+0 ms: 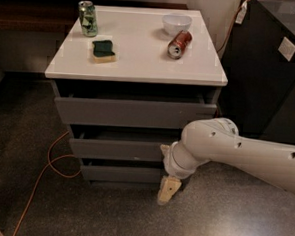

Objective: Place coke can into bottom drawer

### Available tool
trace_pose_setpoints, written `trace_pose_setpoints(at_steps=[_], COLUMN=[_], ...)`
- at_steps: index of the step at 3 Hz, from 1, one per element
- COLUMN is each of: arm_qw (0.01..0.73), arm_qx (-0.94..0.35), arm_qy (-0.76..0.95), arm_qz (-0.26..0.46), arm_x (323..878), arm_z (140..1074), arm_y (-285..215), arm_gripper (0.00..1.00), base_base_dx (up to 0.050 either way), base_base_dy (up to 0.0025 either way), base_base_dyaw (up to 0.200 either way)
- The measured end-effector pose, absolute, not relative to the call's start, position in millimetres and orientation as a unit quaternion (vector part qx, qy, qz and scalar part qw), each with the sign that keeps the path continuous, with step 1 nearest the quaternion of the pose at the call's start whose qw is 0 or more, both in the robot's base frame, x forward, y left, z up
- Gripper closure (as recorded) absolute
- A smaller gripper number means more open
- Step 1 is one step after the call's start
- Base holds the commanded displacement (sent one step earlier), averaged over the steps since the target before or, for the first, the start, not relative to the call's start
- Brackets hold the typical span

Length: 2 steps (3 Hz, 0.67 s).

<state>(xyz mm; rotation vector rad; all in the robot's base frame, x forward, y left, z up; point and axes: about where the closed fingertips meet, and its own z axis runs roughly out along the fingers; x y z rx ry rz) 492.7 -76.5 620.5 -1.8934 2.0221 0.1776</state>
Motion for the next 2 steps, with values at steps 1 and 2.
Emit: trace_pose_setpoints(at_steps=[1,2], arm_qw=[0.190,0.215], arm_qx=[-0.676,-0.670], arm_qy=[0.709,0.704], arm_qz=[0.072,0.097], arm_x=[501.3,516.2], arm_z=[576.7,526.7], arm_y=[-72.6,-72.5], arm_gripper=[0.00,0.00], base_base_dx=[0.000,0.000], base_base_dy=[0.00000,0.00000], base_base_dyaw=[0.000,0.000])
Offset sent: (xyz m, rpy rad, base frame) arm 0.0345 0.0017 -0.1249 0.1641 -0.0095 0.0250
